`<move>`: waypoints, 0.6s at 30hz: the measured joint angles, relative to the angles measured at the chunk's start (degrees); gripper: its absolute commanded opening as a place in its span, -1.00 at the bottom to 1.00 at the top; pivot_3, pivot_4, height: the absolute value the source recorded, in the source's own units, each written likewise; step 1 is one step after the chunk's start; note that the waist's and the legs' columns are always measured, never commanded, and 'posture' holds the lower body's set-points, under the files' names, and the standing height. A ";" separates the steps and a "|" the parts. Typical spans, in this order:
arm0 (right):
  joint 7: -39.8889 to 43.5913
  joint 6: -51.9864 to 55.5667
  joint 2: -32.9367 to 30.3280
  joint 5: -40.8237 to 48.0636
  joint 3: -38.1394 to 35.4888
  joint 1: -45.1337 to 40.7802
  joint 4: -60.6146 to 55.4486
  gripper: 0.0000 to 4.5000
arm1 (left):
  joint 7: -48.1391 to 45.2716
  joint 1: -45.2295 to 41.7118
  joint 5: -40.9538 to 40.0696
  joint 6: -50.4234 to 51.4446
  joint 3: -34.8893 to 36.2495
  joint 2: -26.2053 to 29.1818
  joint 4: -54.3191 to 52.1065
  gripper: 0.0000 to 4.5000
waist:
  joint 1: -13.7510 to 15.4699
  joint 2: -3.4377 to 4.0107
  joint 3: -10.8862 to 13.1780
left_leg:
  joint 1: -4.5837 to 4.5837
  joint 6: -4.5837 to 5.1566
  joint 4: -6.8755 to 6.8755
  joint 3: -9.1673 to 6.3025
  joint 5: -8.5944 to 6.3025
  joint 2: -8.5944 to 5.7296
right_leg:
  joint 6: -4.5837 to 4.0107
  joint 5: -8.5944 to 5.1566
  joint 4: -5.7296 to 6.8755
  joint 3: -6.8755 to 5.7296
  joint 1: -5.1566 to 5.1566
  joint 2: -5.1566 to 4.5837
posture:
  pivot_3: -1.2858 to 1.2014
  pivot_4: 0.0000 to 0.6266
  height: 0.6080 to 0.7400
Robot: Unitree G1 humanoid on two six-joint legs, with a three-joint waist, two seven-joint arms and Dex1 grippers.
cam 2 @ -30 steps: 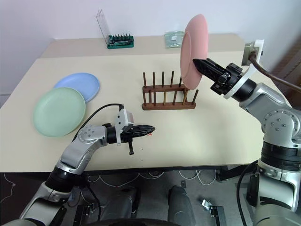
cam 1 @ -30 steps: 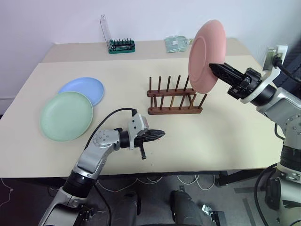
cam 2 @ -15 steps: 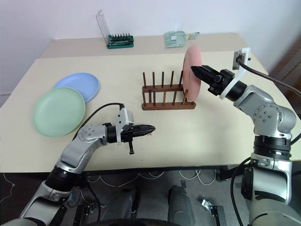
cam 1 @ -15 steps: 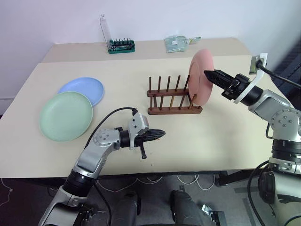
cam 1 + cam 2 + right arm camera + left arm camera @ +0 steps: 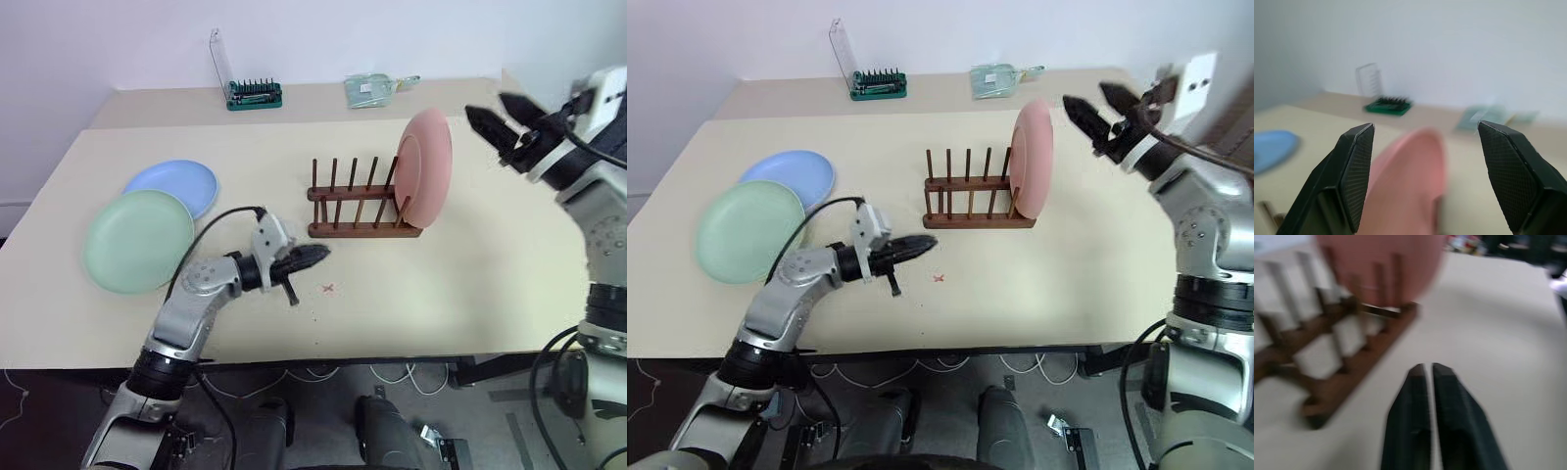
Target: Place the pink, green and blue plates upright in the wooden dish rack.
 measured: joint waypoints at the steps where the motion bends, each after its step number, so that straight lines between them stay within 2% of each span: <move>1: 0.78 -1.03 -1.19 -1.36 1.03 0.00 -2.42 0.54 | 1.01 -0.34 -1.41 0.75 1.97 -0.35 0.01 -0.24 | -0.20 0.00 0.00 | 0.01 0.00 0.00 0.01 0.00 0.00 | 0.00 0.00 0.02 0.00 -0.01 0.00 | 0.03 -0.52 1.00; 4: 3.03 -1.72 -2.07 -3.33 4.89 -0.10 -8.76 0.54 | 3.33 -0.72 -5.56 2.45 7.77 -0.75 -0.08 0.45 | -0.46 0.00 0.00 | 0.05 0.00 0.01 0.00 0.00 0.06 | 0.00 0.00 0.05 0.00 0.01 0.04 | 0.03 -0.52 1.00; 6: 5.04 -1.95 -2.43 -5.73 9.62 -0.67 -11.54 0.54 | 5.73 -0.66 -8.28 3.64 12.39 -0.32 -0.25 0.85 | -0.52 -0.02 0.01 | 0.04 0.00 0.01 0.01 0.00 0.06 | 0.00 0.00 0.05 0.01 -0.02 0.04 | 0.03 -0.52 1.00; 7: 6.16 -2.11 -2.45 -7.22 12.72 -1.21 -13.49 0.54 | 7.47 -0.66 -9.41 4.14 15.58 0.63 -0.23 0.97 | -0.75 -0.04 0.03 | 0.04 0.00 0.00 0.01 0.00 0.08 | 0.00 0.00 0.07 0.00 -0.06 0.05 | 0.03 -0.52 1.00; 11: 8.20 -4.46 1.15 -13.31 23.80 -2.58 -17.69 0.54 | 15.71 -0.05 -11.33 4.29 31.85 7.24 0.67 0.97 | -1.47 -0.08 0.03 | 0.02 -0.02 -0.03 -0.03 0.01 0.06 | 0.00 0.00 0.08 0.00 -0.08 0.04 | 0.03 -0.52 1.00; 18: 10.24 -6.85 5.91 -16.34 28.07 -1.53 -16.29 0.54 | 28.28 9.37 -11.54 6.91 45.82 8.53 5.20 0.97 | -0.04 -0.31 0.05 | -0.01 -0.03 0.00 -0.06 0.01 0.00 | -0.01 0.01 0.03 -0.01 -0.06 -0.01 | 0.03 -0.52 1.00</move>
